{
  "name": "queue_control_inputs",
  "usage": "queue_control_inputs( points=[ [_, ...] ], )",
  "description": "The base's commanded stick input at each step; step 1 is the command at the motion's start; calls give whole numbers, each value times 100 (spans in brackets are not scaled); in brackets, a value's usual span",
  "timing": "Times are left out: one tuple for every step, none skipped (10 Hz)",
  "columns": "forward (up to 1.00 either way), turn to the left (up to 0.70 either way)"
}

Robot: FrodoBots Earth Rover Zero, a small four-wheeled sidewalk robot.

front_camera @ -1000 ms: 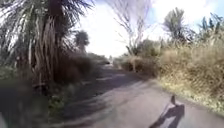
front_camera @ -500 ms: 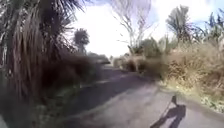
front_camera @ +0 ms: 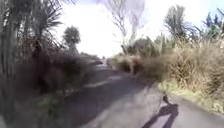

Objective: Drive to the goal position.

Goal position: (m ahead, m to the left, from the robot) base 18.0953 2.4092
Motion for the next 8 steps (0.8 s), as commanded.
queue_control_inputs(
  points=[
    [85, 0],
    [85, 0],
    [85, 0],
    [85, 0],
    [85, 0],
    [85, 0],
    [85, 0],
    [85, 0]
  ],
)
